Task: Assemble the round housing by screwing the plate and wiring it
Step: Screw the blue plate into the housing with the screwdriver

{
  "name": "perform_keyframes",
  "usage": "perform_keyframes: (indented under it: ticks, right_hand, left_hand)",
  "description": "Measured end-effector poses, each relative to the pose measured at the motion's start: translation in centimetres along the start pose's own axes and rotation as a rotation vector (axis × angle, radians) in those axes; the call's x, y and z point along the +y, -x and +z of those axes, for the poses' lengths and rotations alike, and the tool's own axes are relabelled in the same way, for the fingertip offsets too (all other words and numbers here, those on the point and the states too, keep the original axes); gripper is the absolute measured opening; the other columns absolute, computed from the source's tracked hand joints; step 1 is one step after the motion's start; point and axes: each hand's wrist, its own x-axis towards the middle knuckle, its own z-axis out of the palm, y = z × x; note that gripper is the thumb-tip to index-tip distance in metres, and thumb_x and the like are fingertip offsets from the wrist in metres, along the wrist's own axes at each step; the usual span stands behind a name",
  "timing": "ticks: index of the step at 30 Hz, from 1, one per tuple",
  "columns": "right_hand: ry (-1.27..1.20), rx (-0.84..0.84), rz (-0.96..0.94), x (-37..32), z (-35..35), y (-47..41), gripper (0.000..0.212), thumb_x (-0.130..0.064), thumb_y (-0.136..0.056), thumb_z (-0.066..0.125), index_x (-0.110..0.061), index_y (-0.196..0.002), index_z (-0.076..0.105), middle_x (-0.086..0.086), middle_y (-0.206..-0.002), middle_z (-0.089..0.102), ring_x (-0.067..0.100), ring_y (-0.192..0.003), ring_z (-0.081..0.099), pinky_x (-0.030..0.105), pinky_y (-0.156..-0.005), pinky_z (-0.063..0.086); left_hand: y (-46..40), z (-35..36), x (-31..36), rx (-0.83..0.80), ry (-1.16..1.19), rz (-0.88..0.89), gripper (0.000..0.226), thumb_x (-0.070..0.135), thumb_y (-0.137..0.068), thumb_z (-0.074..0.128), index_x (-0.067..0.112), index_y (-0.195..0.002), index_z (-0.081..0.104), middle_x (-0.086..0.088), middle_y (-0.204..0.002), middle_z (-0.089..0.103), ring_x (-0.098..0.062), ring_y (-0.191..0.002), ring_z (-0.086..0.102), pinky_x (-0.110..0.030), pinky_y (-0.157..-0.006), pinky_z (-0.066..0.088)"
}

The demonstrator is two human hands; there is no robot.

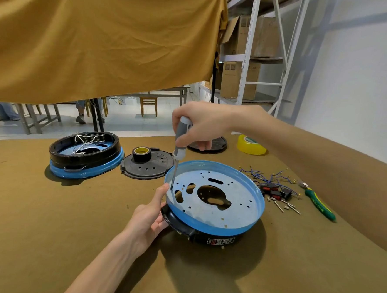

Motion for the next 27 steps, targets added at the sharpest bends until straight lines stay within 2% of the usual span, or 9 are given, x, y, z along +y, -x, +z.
perform_keyframes:
  ticks: [5, 7, 10, 11, 13, 16, 21, 24, 27]
  right_hand:
    - [0.11, 0.06, 0.036, 0.47, 0.47, -0.18, 0.025, -0.036, -0.094, 0.071, -0.013, -0.093, 0.06, 0.007, -0.062, 0.072, 0.017, -0.047, 0.067, 0.024, -0.047, 0.053]
    - [0.11, 0.067, 0.05, 0.7, 0.57, -0.17, 0.027, -0.038, -0.094, 0.071, -0.013, -0.096, 0.06, 0.006, -0.061, 0.072, 0.017, -0.047, 0.067, 0.024, -0.047, 0.053]
    - [0.035, -0.015, 0.063, 0.7, 0.03, 0.03, 0.034, -0.028, -0.09, 0.078, -0.017, -0.112, 0.055, 0.004, -0.074, 0.071, 0.013, -0.05, 0.069, 0.023, -0.048, 0.054]
    - [0.024, -0.045, 0.057, 0.68, -0.19, 0.05, 0.035, -0.024, -0.088, 0.079, -0.017, -0.112, 0.054, 0.004, -0.075, 0.071, 0.014, -0.051, 0.069, 0.023, -0.049, 0.054]
    - [0.05, -0.056, 0.037, 0.6, -0.31, -0.03, 0.03, -0.022, -0.088, 0.08, -0.014, -0.107, 0.057, 0.002, -0.064, 0.071, 0.016, -0.05, 0.069, 0.023, -0.047, 0.054]
    - [0.115, -0.004, 0.033, 0.47, 0.15, -0.34, 0.03, -0.03, -0.09, 0.078, -0.009, -0.103, 0.061, 0.002, -0.058, 0.069, 0.017, -0.047, 0.068, 0.023, -0.045, 0.053]
    - [0.054, -0.024, 0.01, 0.66, 0.0, -0.3, 0.028, -0.023, -0.085, 0.084, -0.015, -0.1, 0.062, -0.008, -0.054, 0.068, 0.01, -0.048, 0.067, 0.019, -0.048, 0.052]
    - [0.051, -0.012, -0.036, 0.62, 0.26, -0.17, 0.026, -0.022, -0.084, 0.085, -0.014, -0.096, 0.063, -0.011, -0.055, 0.069, 0.014, -0.049, 0.07, 0.021, -0.047, 0.054]
    - [0.065, -0.006, -0.052, 0.42, 0.58, -0.32, 0.026, -0.024, -0.084, 0.085, -0.012, -0.094, 0.063, -0.006, -0.058, 0.071, 0.019, -0.05, 0.071, 0.025, -0.047, 0.056]
  left_hand:
    - [0.33, 0.04, 0.14, 0.013, -0.015, -0.007, 0.066, 0.055, -0.081, 0.076, 0.001, -0.117, 0.062, -0.014, -0.112, 0.076, -0.029, -0.106, 0.072, -0.043, -0.088, 0.061]
    - [0.51, 0.16, 0.26, 0.026, -0.015, -0.011, 0.065, 0.055, -0.083, 0.075, 0.001, -0.115, 0.061, -0.014, -0.112, 0.075, -0.029, -0.106, 0.071, -0.041, -0.083, 0.061]
    - [0.6, 0.26, 0.31, 0.031, -0.014, -0.01, 0.061, 0.055, -0.082, 0.075, 0.002, -0.111, 0.061, -0.014, -0.112, 0.075, -0.029, -0.107, 0.071, -0.043, -0.088, 0.061]
    - [0.57, 0.27, 0.32, 0.03, -0.016, -0.009, 0.061, 0.055, -0.082, 0.075, 0.002, -0.111, 0.061, -0.014, -0.112, 0.075, -0.029, -0.107, 0.071, -0.044, -0.09, 0.06]
    - [0.52, 0.27, 0.32, 0.03, -0.017, -0.008, 0.064, 0.055, -0.082, 0.075, 0.001, -0.114, 0.06, -0.015, -0.115, 0.074, -0.03, -0.109, 0.07, -0.045, -0.093, 0.059]
    - [0.46, 0.21, 0.29, 0.026, -0.011, -0.004, 0.064, 0.054, -0.082, 0.076, 0.002, -0.114, 0.06, -0.015, -0.116, 0.074, -0.03, -0.11, 0.069, -0.045, -0.094, 0.059]
    - [-0.03, 0.03, 0.06, 0.017, -0.033, -0.005, 0.068, 0.058, -0.078, 0.076, 0.003, -0.115, 0.063, -0.014, -0.112, 0.076, -0.031, -0.112, 0.069, -0.046, -0.099, 0.057]
    - [-0.21, -0.04, -0.03, 0.022, -0.038, 0.012, 0.065, 0.058, -0.078, 0.076, 0.003, -0.11, 0.066, -0.013, -0.105, 0.078, -0.03, -0.109, 0.07, -0.045, -0.094, 0.059]
    - [-0.22, -0.07, -0.04, 0.02, -0.033, 0.013, 0.065, 0.059, -0.079, 0.075, 0.003, -0.11, 0.067, -0.012, -0.102, 0.079, -0.029, -0.107, 0.071, -0.04, -0.084, 0.062]
